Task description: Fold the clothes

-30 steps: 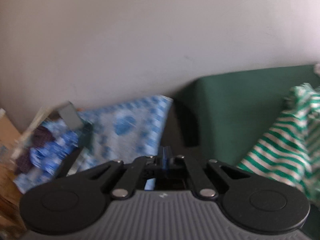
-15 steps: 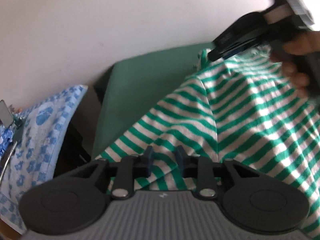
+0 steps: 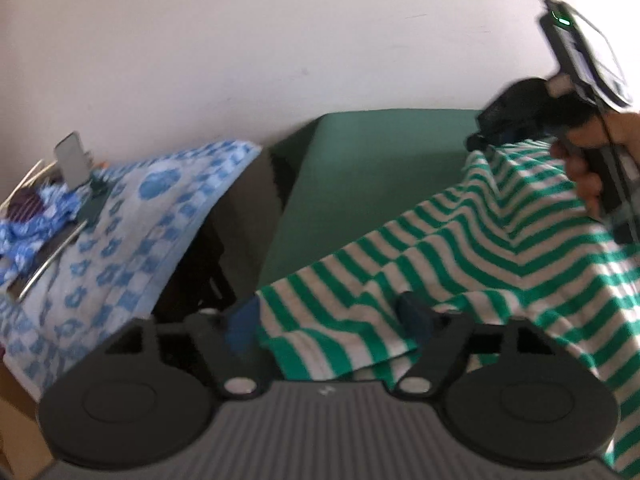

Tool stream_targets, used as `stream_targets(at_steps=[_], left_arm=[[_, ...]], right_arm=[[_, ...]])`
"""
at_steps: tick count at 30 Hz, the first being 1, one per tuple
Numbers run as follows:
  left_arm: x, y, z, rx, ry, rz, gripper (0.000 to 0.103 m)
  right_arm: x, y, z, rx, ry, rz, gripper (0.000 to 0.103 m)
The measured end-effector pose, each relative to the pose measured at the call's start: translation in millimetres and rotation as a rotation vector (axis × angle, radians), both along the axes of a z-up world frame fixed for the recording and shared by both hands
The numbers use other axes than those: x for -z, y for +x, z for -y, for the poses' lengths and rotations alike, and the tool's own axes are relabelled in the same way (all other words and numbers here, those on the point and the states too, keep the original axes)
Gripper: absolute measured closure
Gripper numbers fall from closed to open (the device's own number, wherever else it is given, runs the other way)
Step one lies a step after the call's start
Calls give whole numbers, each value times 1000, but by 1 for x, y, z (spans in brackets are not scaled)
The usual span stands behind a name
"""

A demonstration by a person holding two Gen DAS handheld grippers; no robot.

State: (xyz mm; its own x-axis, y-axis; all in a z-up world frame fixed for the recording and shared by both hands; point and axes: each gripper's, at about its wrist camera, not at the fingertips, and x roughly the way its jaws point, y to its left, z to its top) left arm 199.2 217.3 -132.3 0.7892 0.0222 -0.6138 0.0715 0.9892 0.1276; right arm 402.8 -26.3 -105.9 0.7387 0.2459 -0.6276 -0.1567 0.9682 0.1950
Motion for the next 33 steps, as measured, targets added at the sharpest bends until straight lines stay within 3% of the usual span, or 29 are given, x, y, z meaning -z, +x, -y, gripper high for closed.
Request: stream_targets(at_steps=[3,5,8,10,12,13,14,15,17,20,23,27,33], left_arm=[[0,0,-1,11,-4,-1,23],[-3,0,-8,52,-41,-12,34],[-19,-2,-24,112,-150,-9,39],[-30,0,-43,120,-255,18,33],[-30,13,-53,84,-241,16,32],[-29,20,-58,66,-233,15,39],[-24,29,-55,54,-159,-1,44],[-18,35,-52,68,-121,-19,60],[-7,45,-47,96,-45,-53,74],[-4,41,-36,157,-1,-52,78],[3,28,-23,182,76,-19,80],[7,23,-12,243,107,-31,103],[8,31,-15,250,164,-43,103]], right_arm=[[-7,-8,7,-17,8,4,85],[-24,-28,20,-18,65,34,74],[-45,-78,43,-55,191,71,66],[-39,-113,46,-92,196,44,66],[-30,-151,45,-126,167,16,66],[-24,-171,42,-137,123,14,66],[-18,-190,39,-147,80,12,69],[-15,-204,36,-141,32,19,71],[-12,-231,28,-132,-30,30,76],[-8,-257,23,-110,-65,25,76],[-2,-260,19,-94,-94,58,74],[1,-262,5,-115,-174,114,65],[2,-259,14,-104,-113,106,65]])
